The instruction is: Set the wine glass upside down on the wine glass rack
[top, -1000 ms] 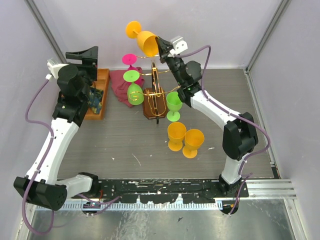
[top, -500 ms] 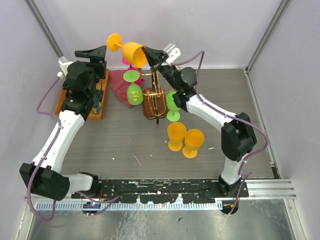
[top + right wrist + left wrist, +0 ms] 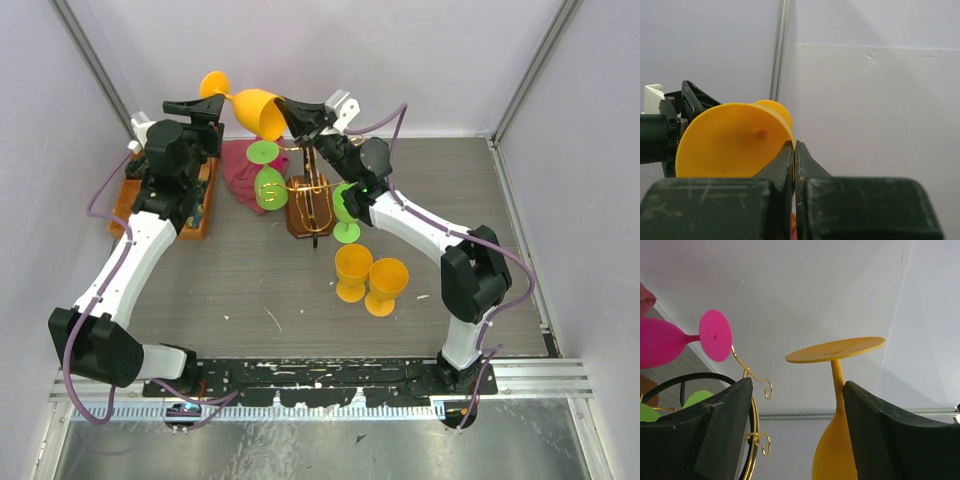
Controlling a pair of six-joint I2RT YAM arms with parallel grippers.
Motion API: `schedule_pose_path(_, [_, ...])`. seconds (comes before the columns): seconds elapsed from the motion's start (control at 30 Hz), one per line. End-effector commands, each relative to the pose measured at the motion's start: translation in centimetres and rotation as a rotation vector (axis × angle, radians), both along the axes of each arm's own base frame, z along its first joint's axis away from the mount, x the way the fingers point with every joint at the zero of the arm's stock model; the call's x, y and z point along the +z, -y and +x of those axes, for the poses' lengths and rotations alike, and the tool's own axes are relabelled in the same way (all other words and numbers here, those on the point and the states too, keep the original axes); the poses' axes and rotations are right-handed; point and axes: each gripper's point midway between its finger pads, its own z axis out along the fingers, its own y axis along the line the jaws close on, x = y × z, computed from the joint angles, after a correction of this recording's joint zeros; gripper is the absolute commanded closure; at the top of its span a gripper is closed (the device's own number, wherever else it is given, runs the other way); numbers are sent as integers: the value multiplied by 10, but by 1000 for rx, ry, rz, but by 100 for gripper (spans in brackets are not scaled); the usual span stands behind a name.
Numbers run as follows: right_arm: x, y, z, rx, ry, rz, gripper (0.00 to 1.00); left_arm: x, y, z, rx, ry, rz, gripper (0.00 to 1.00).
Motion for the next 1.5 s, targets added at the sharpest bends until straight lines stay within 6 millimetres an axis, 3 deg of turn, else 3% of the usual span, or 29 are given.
schedule_pose_path(0.0, [20,-3,-18,45,64,47,99,36,0,-4,-10,99,-32,21])
schedule_pose_path(0.3, [15,-12,-26,80,56,34,99,42,1,-4,-17,125,-43,28])
schedule_pose_path(0.63, [10,-18,-27,90,47,36,99,49,8,-4,-55,158,-69,68])
schedule_pose_path(0.87, [4,-19,-23,78,34,37,99,51,14,-3,-83,170,-97,82])
schedule_pose_path(1.0, [3,-13,-24,48,34,25,86,62,6,-3,-69,214,-79,88])
schedule_pose_path(1.2, [-11,-4,-22,-12,-1,-30,69,94,-24,-2,-18,323,82,92])
schedule_pose_path(1.4, [-21,14,-23,-112,-18,-96,50,122,-44,-16,39,470,438,92])
schedule_pose_path(1.47, [-18,27,-23,-168,-25,-108,46,120,-48,-23,66,492,608,92])
